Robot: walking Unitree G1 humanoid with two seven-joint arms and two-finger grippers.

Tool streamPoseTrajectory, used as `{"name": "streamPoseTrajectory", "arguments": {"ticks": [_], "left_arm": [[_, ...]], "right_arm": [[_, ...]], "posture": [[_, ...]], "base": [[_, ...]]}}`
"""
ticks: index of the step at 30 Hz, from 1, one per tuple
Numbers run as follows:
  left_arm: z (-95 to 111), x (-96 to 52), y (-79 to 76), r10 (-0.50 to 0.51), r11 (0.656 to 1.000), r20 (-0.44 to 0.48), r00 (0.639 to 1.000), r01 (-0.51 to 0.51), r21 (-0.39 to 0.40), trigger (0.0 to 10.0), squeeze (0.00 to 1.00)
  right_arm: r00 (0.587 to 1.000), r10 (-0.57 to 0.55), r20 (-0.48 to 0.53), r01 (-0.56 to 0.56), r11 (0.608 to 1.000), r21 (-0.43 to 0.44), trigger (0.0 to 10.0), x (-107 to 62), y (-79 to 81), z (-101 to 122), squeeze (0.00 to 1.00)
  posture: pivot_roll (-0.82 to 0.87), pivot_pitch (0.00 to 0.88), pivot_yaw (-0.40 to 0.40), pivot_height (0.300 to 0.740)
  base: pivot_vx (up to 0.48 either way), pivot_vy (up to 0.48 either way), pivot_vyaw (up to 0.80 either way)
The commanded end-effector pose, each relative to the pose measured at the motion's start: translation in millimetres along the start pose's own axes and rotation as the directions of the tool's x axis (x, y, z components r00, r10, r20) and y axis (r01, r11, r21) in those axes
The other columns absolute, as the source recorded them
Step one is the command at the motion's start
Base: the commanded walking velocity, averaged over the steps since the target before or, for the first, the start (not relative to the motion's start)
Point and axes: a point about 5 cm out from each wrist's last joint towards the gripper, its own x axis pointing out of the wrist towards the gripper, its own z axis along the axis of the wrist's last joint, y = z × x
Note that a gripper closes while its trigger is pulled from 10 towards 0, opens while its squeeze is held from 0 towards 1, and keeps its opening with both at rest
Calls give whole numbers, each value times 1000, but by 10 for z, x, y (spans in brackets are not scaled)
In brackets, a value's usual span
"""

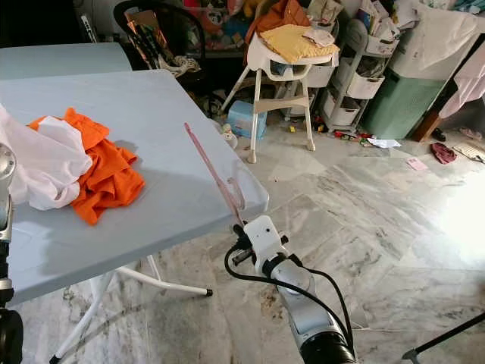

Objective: Hang hanger

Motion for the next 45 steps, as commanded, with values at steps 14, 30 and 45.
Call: {"name": "streamPoseTrajectory", "arguments": {"ticks": [14, 30, 45], "left_arm": [[-773, -993, -319, -294, 956, -385, 875, 266, -127, 10000, 1000], [-1021, -1487, -326, -430, 898, -526, 734, 286, -335, 10000, 1000], [-635, -1692, -168, -515, 833, -421, 746, 320, -452, 10000, 1000]], "right_arm": [[998, 15, -66, -15, 1000, 7, 10000, -30, 39, -123, 0], [998, 11, -65, -10, 1000, 20, 10000, -36, 83, -141, 0], [998, -8, -64, 10, 1000, 20, 10000, -58, 37, -151, 0]], "posture": [[63, 0, -109, 740], [65, 0, -93, 740], [66, 0, -86, 740]], "base": [[0, 0, 0], [0, 0, 0], [0, 0, 0]]}}
